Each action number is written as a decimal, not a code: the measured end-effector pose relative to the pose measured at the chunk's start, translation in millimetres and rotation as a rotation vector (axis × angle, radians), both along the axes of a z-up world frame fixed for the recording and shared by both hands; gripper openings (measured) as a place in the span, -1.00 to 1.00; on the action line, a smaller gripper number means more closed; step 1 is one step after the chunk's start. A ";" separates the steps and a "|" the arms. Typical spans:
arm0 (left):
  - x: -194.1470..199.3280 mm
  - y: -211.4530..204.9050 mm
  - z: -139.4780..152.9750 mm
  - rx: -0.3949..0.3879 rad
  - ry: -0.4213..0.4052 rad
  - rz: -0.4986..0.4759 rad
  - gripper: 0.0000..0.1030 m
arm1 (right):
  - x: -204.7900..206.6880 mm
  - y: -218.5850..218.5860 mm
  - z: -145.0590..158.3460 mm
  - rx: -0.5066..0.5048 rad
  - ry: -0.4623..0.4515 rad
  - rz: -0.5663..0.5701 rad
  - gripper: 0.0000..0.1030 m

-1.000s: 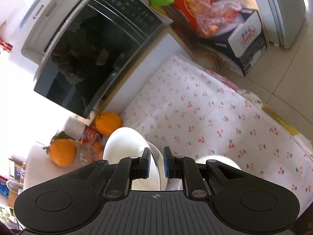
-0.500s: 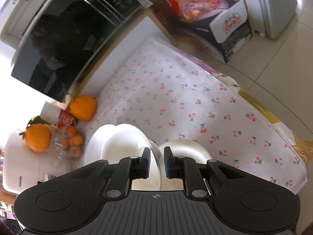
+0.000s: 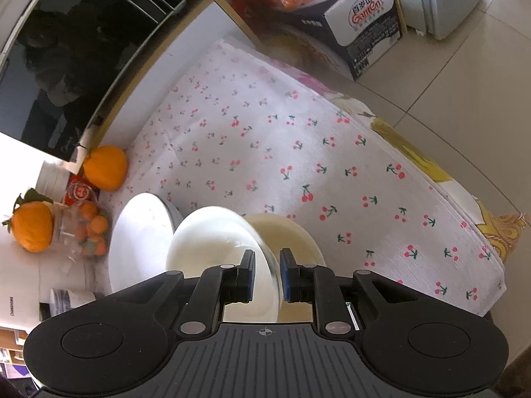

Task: Organize plates and bowls
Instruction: 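Lower the small bowl into the cream bowl and open both grippers, then move the right gripper to the nested bowls' rim and close on it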

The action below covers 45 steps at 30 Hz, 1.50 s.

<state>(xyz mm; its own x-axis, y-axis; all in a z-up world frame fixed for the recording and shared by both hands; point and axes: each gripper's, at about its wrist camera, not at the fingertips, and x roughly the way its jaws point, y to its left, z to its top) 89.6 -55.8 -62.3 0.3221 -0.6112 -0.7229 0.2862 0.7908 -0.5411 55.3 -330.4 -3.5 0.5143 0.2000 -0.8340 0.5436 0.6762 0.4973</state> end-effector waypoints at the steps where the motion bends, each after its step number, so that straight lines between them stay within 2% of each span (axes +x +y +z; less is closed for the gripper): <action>1: 0.2 -0.5 -0.5 0.004 0.002 -0.003 -0.77 | -0.1 0.4 -0.9 -0.003 0.005 0.000 -0.65; 15: -0.3 -5.0 -4.8 0.025 0.025 -0.027 -0.71 | 4.0 -0.6 -3.2 -0.060 0.018 0.000 -0.64; 20: -0.9 -8.0 -5.4 0.044 0.011 -0.034 -0.70 | 3.8 -2.2 1.2 -0.082 -0.001 -0.002 -0.59; 25: -3.9 -12.8 -5.1 0.100 -0.034 -0.046 -0.68 | 4.4 -0.6 5.4 -0.114 -0.013 0.006 -0.57; 31: -6.5 -16.7 -5.2 0.153 -0.108 -0.072 -0.51 | 4.7 0.6 9.3 -0.130 -0.037 0.029 -0.30; 34: -8.8 -17.5 -5.1 0.168 -0.140 -0.096 -0.26 | 4.9 2.1 12.2 -0.141 -0.055 0.051 -0.01; 36: -10.4 -17.8 -6.0 0.184 -0.160 -0.114 0.06 | 4.9 3.2 14.3 -0.148 -0.073 0.072 0.13; 38: -12.2 -16.9 -8.2 0.202 -0.186 -0.132 0.21 | 4.9 3.5 15.9 -0.148 -0.102 0.097 0.31; 42: -16.1 -13.7 -10.1 0.220 -0.239 -0.155 0.58 | 4.2 4.7 17.9 -0.157 -0.152 0.149 0.48; 45: -20.8 -12.7 -10.5 0.239 -0.280 -0.179 0.75 | 2.2 8.2 19.1 -0.210 -0.165 0.188 0.60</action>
<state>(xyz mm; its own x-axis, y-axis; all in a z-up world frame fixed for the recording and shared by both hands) 68.9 -68.5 -72.8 0.4301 -0.5009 -0.7510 0.5410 0.8090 -0.2297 57.5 -322.3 15.6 0.6161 0.1368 -0.7757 0.3237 0.8539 0.4076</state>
